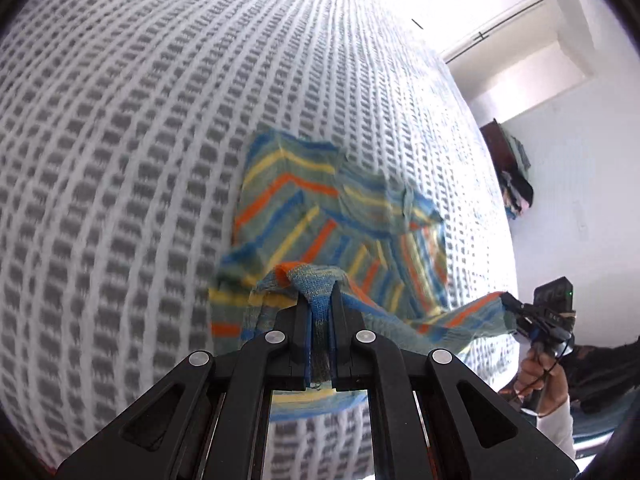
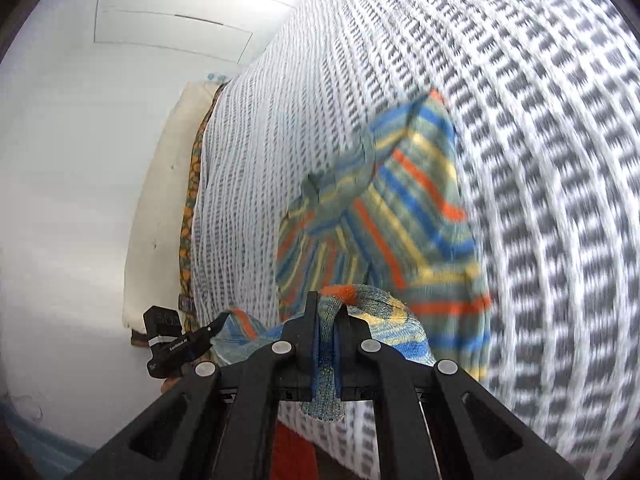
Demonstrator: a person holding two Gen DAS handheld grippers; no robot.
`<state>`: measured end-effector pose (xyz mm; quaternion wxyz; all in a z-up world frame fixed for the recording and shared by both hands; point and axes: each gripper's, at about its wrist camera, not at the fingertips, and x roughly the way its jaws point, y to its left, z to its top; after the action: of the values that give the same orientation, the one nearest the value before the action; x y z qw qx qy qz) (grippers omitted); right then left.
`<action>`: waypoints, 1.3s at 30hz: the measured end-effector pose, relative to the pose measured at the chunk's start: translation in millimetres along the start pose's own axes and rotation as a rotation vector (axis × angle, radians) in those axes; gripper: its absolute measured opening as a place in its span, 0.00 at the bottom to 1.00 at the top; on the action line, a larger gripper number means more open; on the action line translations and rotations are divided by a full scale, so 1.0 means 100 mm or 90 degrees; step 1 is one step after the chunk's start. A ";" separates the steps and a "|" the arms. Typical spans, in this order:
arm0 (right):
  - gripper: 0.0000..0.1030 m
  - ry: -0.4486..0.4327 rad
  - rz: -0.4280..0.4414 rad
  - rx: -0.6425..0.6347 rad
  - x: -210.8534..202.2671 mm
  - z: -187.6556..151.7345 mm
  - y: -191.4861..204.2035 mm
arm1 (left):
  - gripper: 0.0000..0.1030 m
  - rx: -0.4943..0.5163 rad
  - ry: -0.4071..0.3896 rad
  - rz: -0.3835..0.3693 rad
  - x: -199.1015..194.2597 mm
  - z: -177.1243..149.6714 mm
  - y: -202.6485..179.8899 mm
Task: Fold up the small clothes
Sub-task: 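Lift the hem with both grippers and fold it toward the collar, then release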
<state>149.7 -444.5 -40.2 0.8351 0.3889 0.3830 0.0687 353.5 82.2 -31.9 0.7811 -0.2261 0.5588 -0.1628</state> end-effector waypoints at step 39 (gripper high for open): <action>0.12 0.046 -0.145 -0.048 0.18 -0.38 -0.48 | 0.03 0.028 0.078 0.101 0.63 -0.59 0.26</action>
<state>127.4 -447.7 -100.2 0.8371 0.3082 0.4519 0.0018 317.7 61.8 -112.5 0.7609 -0.1533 0.6178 -0.1260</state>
